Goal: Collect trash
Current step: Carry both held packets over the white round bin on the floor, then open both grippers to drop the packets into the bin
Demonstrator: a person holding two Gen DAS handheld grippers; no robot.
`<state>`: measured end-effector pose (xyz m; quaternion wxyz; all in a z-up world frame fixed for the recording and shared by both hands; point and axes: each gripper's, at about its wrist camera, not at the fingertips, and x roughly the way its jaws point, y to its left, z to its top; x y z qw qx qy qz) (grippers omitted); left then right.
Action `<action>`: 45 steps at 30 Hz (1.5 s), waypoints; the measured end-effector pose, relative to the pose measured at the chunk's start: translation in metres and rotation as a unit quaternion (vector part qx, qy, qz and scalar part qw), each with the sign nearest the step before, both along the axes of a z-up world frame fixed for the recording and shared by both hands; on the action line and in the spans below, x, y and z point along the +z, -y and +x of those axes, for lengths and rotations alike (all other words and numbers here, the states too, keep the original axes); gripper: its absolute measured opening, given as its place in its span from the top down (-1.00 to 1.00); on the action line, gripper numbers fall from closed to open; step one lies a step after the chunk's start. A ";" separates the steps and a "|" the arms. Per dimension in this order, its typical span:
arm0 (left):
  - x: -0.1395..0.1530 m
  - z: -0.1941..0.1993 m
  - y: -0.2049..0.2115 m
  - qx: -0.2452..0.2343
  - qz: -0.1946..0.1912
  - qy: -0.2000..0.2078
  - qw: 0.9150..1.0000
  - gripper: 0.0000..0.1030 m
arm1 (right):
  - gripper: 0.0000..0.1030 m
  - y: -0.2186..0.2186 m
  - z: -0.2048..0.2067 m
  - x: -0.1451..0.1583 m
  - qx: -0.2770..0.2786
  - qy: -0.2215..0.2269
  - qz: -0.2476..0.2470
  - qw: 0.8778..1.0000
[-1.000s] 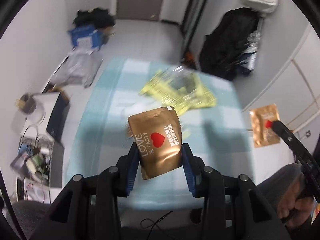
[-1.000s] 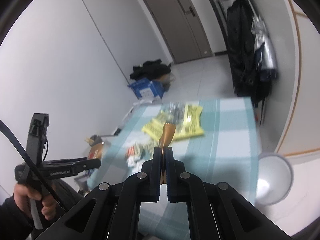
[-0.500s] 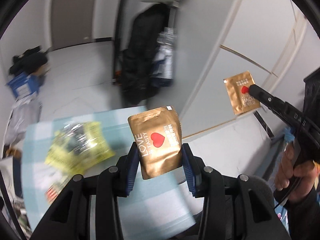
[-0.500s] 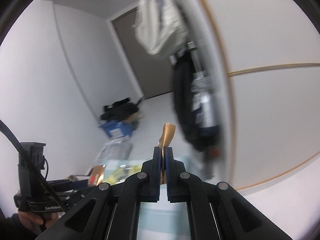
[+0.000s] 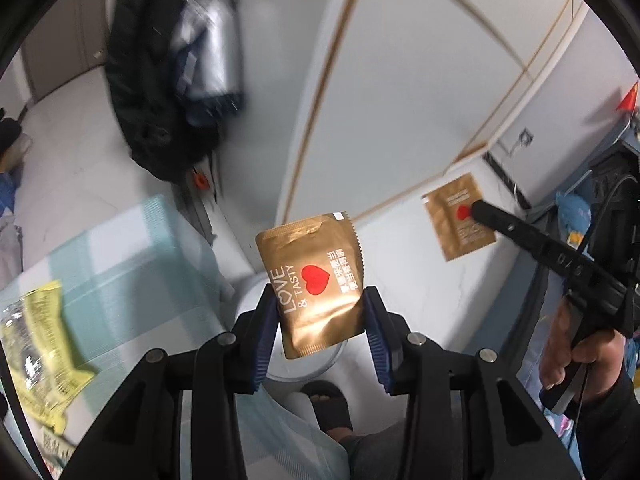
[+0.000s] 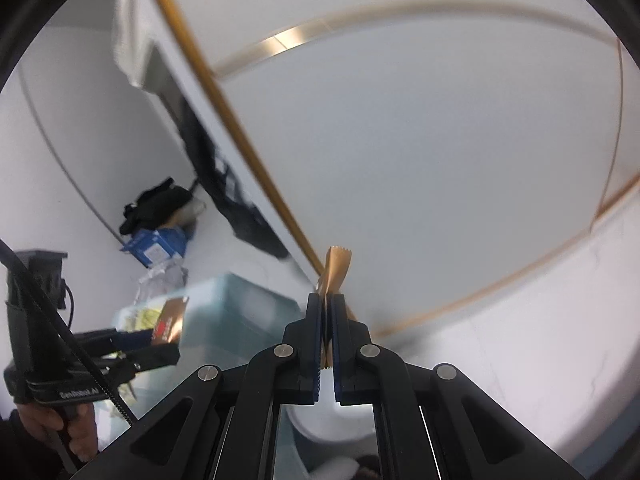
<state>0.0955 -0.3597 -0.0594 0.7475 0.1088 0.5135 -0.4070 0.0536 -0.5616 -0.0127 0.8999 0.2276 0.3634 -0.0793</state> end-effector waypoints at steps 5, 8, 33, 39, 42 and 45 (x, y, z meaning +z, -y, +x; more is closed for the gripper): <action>-0.039 0.007 0.026 -0.017 0.053 -0.047 0.997 0.30 | 0.93 0.015 0.011 -0.066 0.000 -0.051 0.055 0.997; -0.065 0.016 0.034 -0.008 0.084 -0.089 0.992 0.30 | 0.93 0.012 0.021 -0.101 0.013 -0.077 0.074 0.994; -0.168 0.043 0.071 0.047 0.226 -0.256 0.939 0.25 | 0.83 0.005 0.034 -0.255 0.026 -0.179 0.207 0.961; -0.167 0.044 0.067 0.067 0.213 -0.264 0.939 -0.17 | 0.69 -0.002 0.040 -0.267 0.035 -0.184 0.225 0.956; -0.167 0.047 0.065 0.069 0.206 -0.266 0.939 -0.20 | 0.64 -0.002 0.038 -0.264 0.037 -0.184 0.218 0.958; -0.167 0.048 0.067 0.063 0.204 -0.264 0.940 -0.20 | 0.49 0.000 0.034 -0.261 0.031 -0.185 0.213 0.959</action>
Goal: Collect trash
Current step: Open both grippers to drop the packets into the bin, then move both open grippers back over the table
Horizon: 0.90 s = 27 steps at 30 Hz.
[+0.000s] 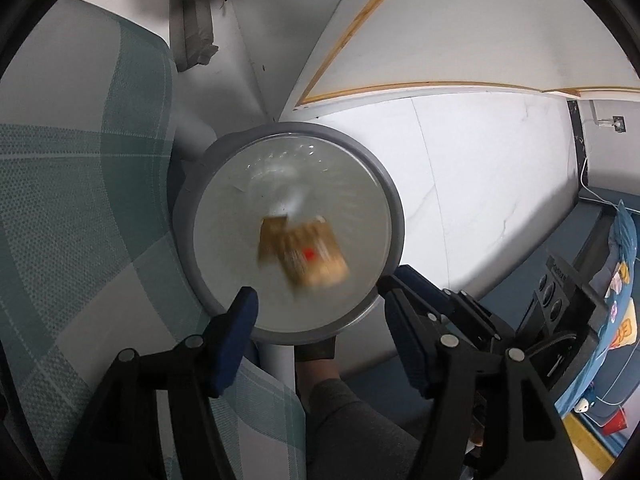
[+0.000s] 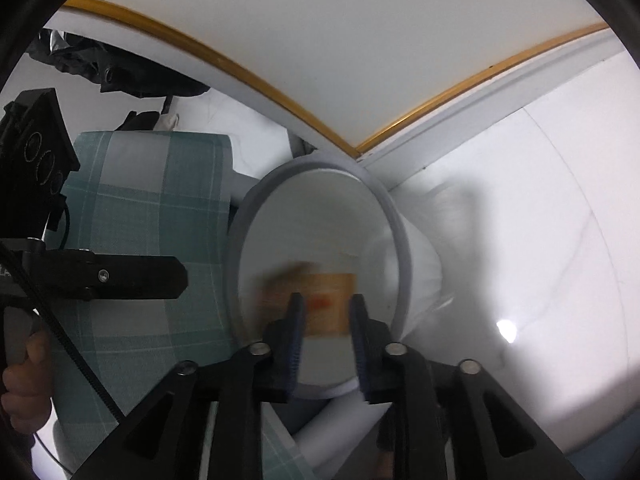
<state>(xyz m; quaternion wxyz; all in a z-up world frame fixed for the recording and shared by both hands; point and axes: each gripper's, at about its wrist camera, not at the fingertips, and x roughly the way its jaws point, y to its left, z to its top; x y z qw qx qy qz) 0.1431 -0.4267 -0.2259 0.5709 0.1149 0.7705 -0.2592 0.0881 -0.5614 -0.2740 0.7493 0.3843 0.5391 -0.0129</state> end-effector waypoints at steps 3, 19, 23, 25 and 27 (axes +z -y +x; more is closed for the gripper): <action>0.005 0.001 -0.001 0.001 -0.012 0.002 1.000 -0.22 | 0.46 0.001 -0.007 0.005 0.003 -0.002 -0.008 1.000; 0.129 -0.027 -0.032 -0.033 -0.129 0.183 0.974 -0.41 | -0.05 0.028 -0.055 0.117 -0.037 0.061 -0.103 0.992; 0.162 -0.034 -0.055 -0.024 -0.154 0.245 0.957 -0.47 | -0.10 0.016 -0.055 0.166 -0.034 0.104 -0.134 0.985; 0.183 -0.038 -0.071 -0.009 -0.163 0.270 0.949 -0.59 | -0.16 0.008 -0.055 0.192 -0.028 0.126 -0.152 0.980; 0.199 -0.039 -0.087 0.008 -0.175 0.281 0.944 -0.59 | -0.25 -0.005 -0.054 0.221 -0.021 0.149 -0.176 0.973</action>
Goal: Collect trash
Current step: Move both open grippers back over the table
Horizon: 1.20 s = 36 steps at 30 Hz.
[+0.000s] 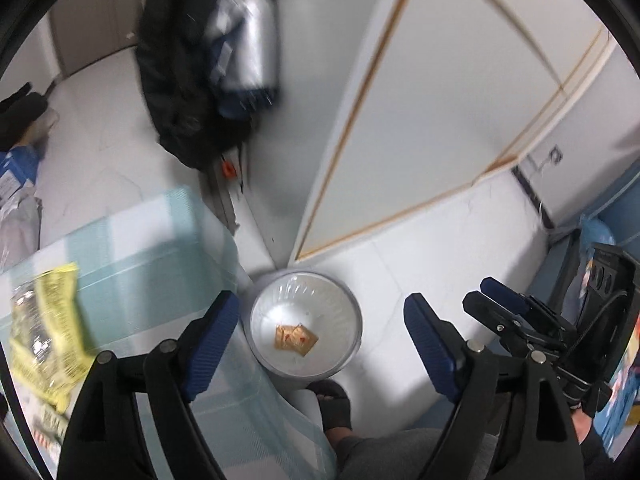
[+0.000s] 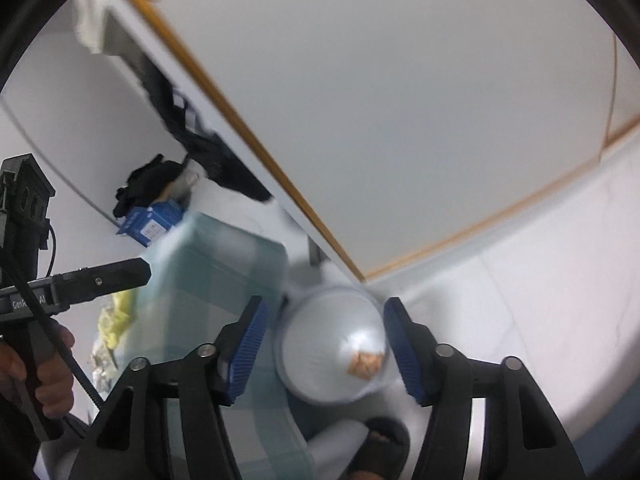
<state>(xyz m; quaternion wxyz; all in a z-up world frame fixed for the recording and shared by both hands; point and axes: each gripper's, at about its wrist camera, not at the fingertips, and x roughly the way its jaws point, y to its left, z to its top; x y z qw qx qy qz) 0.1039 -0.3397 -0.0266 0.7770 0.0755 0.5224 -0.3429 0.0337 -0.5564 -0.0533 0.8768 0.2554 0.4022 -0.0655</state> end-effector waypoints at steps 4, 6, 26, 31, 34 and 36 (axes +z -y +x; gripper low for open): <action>0.033 -0.009 -0.035 0.026 -0.013 0.062 0.998 -0.59 | -0.44 -0.026 -0.001 0.048 0.013 0.036 -0.047 0.998; 0.048 -0.014 -0.051 0.039 -0.017 0.085 0.995 -0.60 | -0.46 -0.040 -0.003 0.071 0.020 0.057 -0.065 0.996; 0.091 -0.044 -0.239 0.234 -0.055 0.226 0.944 -0.94 | -1.00 -0.217 0.003 0.170 0.145 0.204 -0.153 0.956; 0.073 -0.039 -0.266 0.265 -0.051 0.235 0.934 -0.95 | -1.00 -0.266 0.017 0.162 0.186 0.207 -0.152 0.949; 0.062 -0.035 -0.284 0.281 -0.054 0.236 0.929 -0.95 | -1.00 -0.290 0.026 0.150 0.205 0.195 -0.143 0.948; 0.054 -0.034 -0.297 0.292 -0.053 0.233 0.926 -0.95 | -1.00 -0.307 0.030 0.141 0.218 0.189 -0.138 0.947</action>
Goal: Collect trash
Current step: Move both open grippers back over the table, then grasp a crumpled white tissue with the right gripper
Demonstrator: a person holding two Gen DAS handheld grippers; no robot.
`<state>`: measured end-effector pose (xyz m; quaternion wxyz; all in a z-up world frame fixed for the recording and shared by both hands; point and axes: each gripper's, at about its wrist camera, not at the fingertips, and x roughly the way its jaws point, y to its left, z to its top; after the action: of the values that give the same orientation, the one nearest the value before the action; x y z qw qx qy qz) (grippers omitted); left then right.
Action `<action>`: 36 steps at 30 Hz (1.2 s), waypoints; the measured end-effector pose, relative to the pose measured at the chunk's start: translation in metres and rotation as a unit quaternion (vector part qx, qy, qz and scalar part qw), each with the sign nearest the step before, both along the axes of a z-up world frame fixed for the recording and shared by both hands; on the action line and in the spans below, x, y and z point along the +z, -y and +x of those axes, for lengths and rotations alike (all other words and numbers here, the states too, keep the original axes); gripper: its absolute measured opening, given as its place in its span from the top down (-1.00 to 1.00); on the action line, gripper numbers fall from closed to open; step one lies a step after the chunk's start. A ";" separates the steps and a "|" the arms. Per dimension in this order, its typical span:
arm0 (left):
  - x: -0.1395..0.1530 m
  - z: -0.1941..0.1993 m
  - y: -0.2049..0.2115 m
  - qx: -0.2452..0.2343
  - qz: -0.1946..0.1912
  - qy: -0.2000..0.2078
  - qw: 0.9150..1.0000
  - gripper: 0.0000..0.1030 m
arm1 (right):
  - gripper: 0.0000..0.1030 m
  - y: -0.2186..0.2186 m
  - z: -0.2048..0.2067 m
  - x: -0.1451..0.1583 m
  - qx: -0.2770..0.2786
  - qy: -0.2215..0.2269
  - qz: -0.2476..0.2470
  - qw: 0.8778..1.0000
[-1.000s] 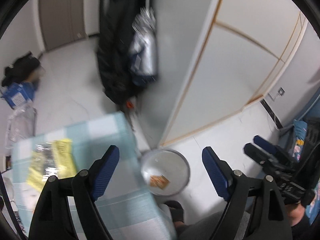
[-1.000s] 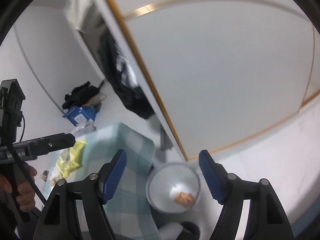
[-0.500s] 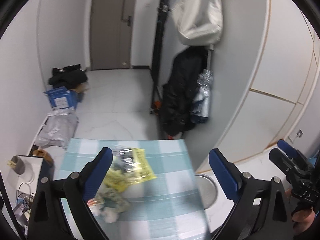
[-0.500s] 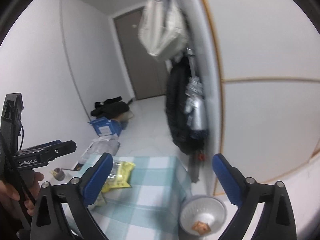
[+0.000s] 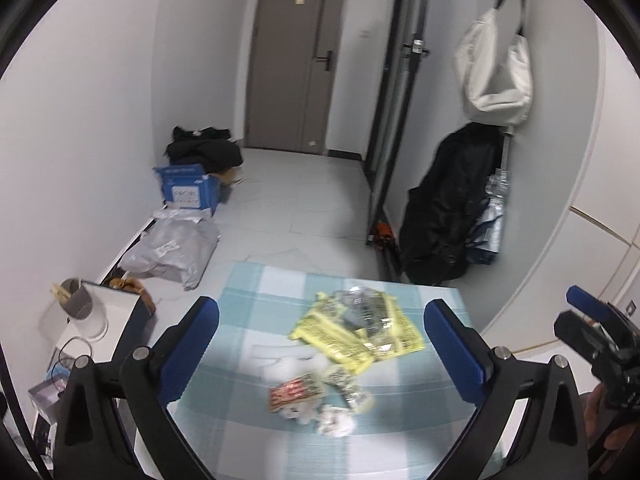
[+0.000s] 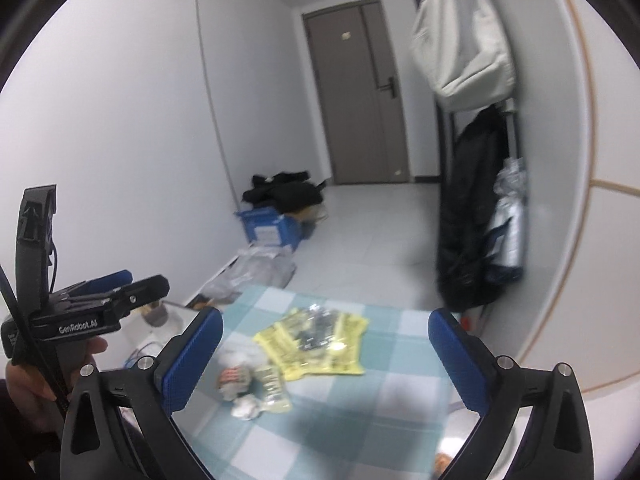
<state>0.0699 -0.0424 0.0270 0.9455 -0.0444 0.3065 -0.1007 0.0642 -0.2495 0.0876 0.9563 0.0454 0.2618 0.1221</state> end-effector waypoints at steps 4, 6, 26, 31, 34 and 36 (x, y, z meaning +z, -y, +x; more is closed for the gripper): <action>-0.022 0.005 -0.030 0.029 -0.010 -0.015 0.999 -0.95 | -1.00 -0.029 0.009 -0.022 0.019 -0.014 -0.014 1.000; -0.033 0.009 -0.042 0.035 -0.020 -0.025 0.999 -0.95 | -1.00 -0.043 0.011 -0.033 0.026 -0.026 -0.024 0.999; -0.068 0.022 -0.098 0.064 -0.039 -0.076 0.994 -0.95 | -0.72 -0.114 0.044 -0.149 0.098 -0.174 -0.061 0.978; -0.074 0.027 -0.107 0.070 -0.055 -0.097 0.991 -0.95 | -0.45 -0.137 0.043 -0.162 0.135 -0.171 -0.098 0.971; -0.074 0.029 -0.111 0.078 -0.057 -0.099 0.990 -0.95 | -0.24 -0.144 0.046 -0.174 0.150 -0.190 -0.111 0.964; -0.074 0.030 -0.112 0.081 -0.058 -0.100 0.990 -0.95 | -0.11 -0.146 0.047 -0.180 0.154 -0.201 -0.108 0.961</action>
<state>0.1000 0.0697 -0.0468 0.9111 -0.1334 0.3884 -0.0360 0.1117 -0.1036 -0.0922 0.8525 -0.0758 0.4644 0.2275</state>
